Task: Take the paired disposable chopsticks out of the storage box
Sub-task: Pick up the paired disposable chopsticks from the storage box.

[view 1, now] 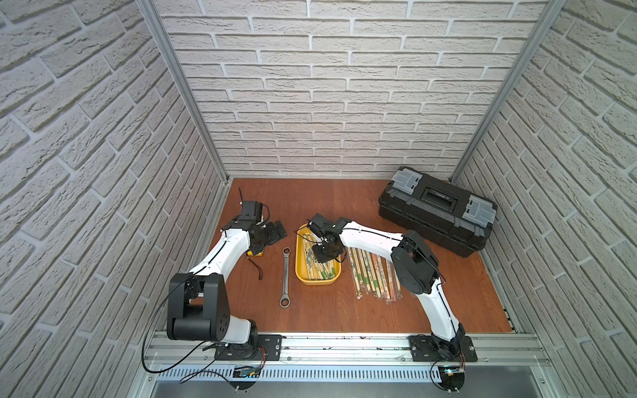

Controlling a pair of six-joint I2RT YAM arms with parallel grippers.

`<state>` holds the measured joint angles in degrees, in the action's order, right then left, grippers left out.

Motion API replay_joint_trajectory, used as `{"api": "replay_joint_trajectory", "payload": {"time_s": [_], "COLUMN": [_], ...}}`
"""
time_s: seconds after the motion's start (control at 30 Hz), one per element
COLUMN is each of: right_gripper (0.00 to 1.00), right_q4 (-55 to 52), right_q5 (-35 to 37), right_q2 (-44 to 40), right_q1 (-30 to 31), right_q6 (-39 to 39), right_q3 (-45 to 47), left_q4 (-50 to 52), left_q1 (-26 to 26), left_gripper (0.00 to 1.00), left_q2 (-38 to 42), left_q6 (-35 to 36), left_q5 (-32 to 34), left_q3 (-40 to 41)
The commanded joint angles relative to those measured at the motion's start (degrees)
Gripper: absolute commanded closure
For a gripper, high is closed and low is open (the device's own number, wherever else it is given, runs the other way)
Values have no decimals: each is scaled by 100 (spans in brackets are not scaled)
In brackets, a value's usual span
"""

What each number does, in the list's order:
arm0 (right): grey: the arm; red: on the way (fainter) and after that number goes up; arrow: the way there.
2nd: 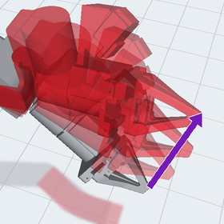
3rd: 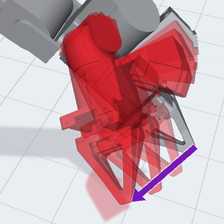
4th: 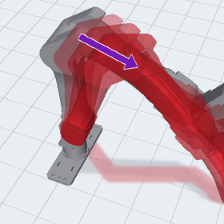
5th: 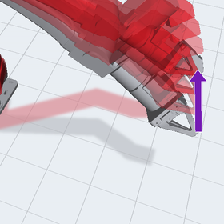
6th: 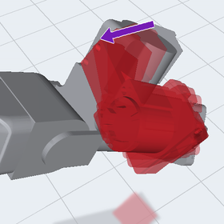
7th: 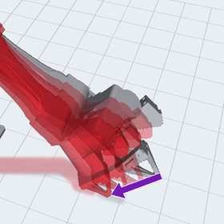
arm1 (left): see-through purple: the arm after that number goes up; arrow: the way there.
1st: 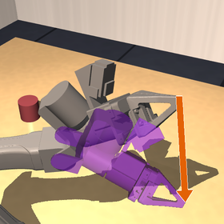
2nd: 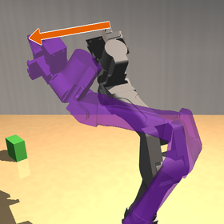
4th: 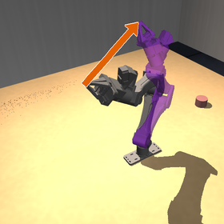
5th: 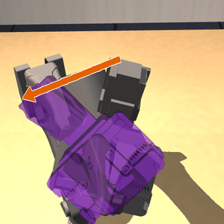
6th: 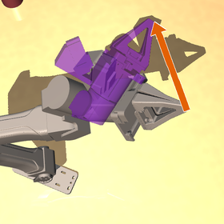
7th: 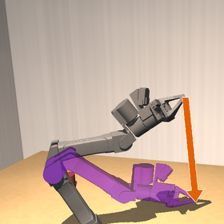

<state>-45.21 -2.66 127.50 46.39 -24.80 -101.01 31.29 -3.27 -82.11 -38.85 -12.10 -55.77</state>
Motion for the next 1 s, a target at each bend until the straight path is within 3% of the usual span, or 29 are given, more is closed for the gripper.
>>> {"api": "replay_joint_trajectory", "payload": {"time_s": [0.0,0.33,0.8,0.97], "right_gripper": [80,96,98,98], "right_q4": [-84,-94,279,503], "right_q5": [46,87,-8,127], "right_q2": [92,-515,-1757,-2255], "right_q1": [11,2,-330,-505], "right_q6": [45,36,-415,-701], "right_q3": [-164,-17,631,1292], "left_q4": [-110,-132,-114,-83], "left_q1": [45,46,46,35], "left_gripper": [2,2,2,2], "left_q2": [142,164,152,186], "left_q6": [-25,-69,-66,-58], "left_q5": [-48,-72,-100,-109], "left_q3": [81,101,74,48]}}
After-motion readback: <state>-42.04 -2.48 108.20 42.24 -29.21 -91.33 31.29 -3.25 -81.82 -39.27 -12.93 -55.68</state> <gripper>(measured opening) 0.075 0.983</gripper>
